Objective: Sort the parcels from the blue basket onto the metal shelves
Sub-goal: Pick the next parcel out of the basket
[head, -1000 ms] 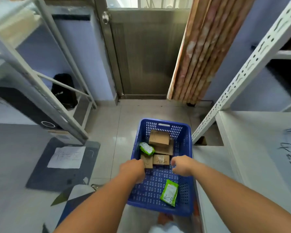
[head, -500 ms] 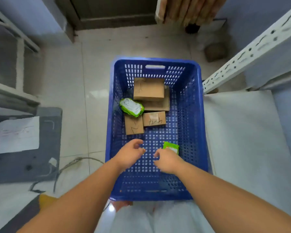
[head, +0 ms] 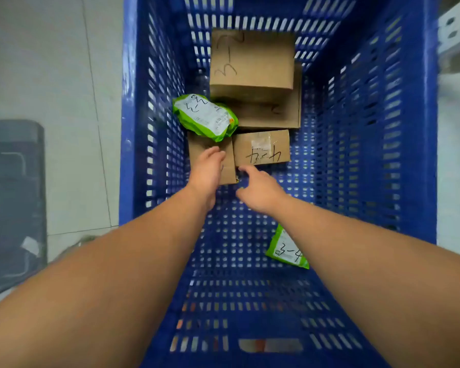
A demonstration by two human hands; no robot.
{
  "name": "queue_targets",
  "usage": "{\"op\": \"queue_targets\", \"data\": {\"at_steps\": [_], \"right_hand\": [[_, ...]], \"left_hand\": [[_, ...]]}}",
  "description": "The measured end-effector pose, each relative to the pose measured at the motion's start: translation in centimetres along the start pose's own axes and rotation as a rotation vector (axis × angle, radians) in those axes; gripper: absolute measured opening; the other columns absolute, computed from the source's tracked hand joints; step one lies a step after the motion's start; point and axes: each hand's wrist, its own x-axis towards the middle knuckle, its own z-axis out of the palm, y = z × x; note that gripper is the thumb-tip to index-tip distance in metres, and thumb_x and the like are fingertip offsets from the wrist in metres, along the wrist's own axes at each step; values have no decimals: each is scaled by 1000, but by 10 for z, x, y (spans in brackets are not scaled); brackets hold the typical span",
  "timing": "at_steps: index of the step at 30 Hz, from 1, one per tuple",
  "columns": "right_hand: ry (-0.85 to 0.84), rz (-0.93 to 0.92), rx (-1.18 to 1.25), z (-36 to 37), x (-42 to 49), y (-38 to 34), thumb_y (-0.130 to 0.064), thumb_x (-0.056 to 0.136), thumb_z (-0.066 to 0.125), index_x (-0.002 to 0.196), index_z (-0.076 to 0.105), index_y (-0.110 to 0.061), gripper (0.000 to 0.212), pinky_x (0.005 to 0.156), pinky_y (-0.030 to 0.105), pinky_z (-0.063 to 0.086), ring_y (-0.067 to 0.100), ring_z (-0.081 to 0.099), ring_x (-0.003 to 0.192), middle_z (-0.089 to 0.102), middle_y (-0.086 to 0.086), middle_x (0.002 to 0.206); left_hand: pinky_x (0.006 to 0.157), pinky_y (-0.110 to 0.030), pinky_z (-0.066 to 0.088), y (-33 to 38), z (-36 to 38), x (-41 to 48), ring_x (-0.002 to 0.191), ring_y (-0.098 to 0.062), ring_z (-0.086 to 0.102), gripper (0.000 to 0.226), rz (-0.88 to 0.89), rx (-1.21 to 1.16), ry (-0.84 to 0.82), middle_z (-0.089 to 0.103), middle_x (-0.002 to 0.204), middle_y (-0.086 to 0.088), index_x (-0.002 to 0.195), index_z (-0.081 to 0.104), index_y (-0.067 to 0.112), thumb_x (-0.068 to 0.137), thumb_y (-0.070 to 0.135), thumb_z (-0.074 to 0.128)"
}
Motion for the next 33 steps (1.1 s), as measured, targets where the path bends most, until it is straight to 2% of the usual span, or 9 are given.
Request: {"op": "queue_targets", "data": {"at_steps": [4, 7, 9, 12, 16, 20, 24, 30, 33], "right_hand": [[-13, -28, 38, 17, 12, 7, -22, 91, 53, 147, 26, -25, 62, 77, 31, 42, 31, 51, 109, 40, 14, 134], [-29, -17, 88, 16, 14, 17, -22, 92, 52, 147, 25, -26, 61, 70, 35, 47, 30, 57, 95, 40, 13, 133], [-19, 6, 140, 11, 11, 21, -22, 93, 52, 146, 26, -26, 59, 67, 33, 46, 27, 58, 92, 41, 12, 134], [35, 63, 251, 0, 5, 20, -25, 93, 54, 143, 34, -25, 54, 67, 31, 43, 24, 55, 90, 49, 9, 126], [46, 213, 666, -19, -11, 5, -41, 95, 51, 133, 45, -17, 45, 85, 34, 45, 26, 58, 106, 54, 4, 112], [-75, 391, 1160, -37, -41, -14, -55, 92, 50, 135, 43, -21, 55, 84, 34, 46, 23, 57, 102, 55, 7, 128], [38, 374, 1358, -55, -66, -23, -45, 90, 60, 134, 45, -21, 52, 79, 33, 49, 19, 64, 89, 64, 8, 121], [193, 232, 1140, -95, -123, -29, -10, 89, 63, 114, 52, -20, 29, 59, 28, 46, 18, 63, 76, 67, 7, 108], [277, 177, 979, -112, -154, -35, 1, 86, 60, 121, 51, -20, 42, 68, 33, 53, 23, 63, 85, 66, 6, 104]], "left_hand": [[109, -41, 34, 10, 7, 29, 124, -17, 47, 55, -25, -135, -63, 49, 136, 2, 136, 46, 28, 90, 56, 46], [96, -27, 34, 20, 7, 37, 113, -12, 46, 48, -15, -168, -44, 49, 128, 2, 138, 46, 20, 98, 47, 38], [101, -30, 31, 23, 7, 30, 120, -15, 43, 44, -1, -170, -42, 49, 131, 3, 138, 45, 20, 98, 38, 42], [83, -27, 37, 20, 8, 11, 99, -12, 51, 41, -19, -154, -44, 57, 110, 8, 133, 48, 19, 95, 32, 49], [96, -33, 28, 7, 12, -22, 130, -16, 39, 34, -99, -185, -138, 50, 137, 4, 124, 54, 18, 95, 32, 47], [88, -29, 40, 10, 7, -59, 107, -14, 54, 42, -166, -381, -234, 55, 135, -3, 127, 57, 8, 93, 30, 48], [95, -33, 39, 30, -1, -94, 108, -14, 57, 44, -189, -341, -340, 63, 120, -2, 123, 61, 5, 93, 33, 45], [91, -31, 39, 59, -2, -158, 104, -13, 55, 38, -203, -30, -527, 65, 116, 4, 117, 64, 13, 95, 34, 43], [92, -33, 41, 75, -4, -190, 98, -14, 59, 34, -240, 60, -660, 67, 117, 3, 121, 61, 20, 95, 34, 46]]}}
